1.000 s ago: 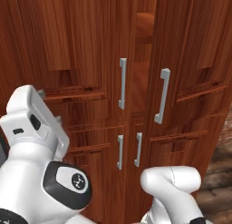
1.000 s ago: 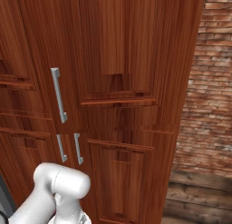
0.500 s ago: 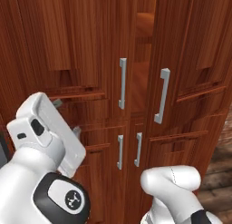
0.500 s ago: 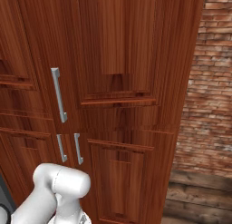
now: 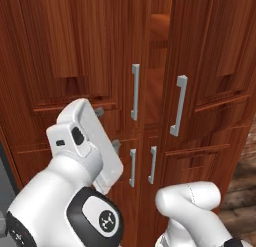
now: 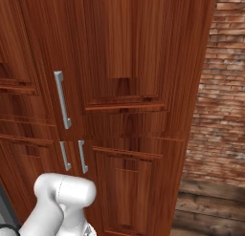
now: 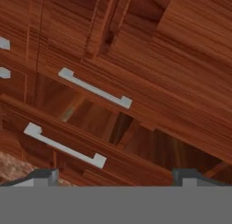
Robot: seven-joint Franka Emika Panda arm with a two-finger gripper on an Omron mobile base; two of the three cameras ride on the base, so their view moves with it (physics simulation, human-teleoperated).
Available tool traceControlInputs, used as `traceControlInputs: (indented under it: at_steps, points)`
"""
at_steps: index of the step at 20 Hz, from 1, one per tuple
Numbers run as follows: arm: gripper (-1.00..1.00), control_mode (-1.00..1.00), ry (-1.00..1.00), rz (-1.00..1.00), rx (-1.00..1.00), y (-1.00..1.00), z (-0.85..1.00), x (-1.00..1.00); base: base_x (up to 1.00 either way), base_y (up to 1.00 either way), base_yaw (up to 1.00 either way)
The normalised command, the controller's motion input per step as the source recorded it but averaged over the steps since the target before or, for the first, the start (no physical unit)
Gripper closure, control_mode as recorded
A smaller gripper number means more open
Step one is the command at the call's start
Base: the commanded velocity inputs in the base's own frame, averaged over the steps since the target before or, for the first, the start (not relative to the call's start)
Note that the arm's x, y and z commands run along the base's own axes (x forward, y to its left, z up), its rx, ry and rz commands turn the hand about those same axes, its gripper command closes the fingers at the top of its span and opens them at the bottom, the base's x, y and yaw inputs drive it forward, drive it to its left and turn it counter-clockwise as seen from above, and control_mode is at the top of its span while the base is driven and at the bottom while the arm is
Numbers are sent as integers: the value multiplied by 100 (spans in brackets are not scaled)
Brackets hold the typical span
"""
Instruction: Open the cabinet, retrieve the rolling pin, and place it next to the meat on the cutting board to prepare for tenderizing.
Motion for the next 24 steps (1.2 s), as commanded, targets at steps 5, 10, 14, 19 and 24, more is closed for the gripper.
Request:
traceControlInputs:
  at_steps: [5,10,14,19,24]
  points:
    - [-100,-100,-2,-15,3,-58,0,22,0,0,0]
    - [-100,-100,-5,-19,0,-49,0,31,0,0,0]
    - [-100,-100,-4,-22,0,-39,0,42,0,0,0]
    - [-100,-100,-5,-21,0,-26,-1,49,0,0,0]
    - [-100,-100,-6,-9,0,-23,-1,8,0,0,0]
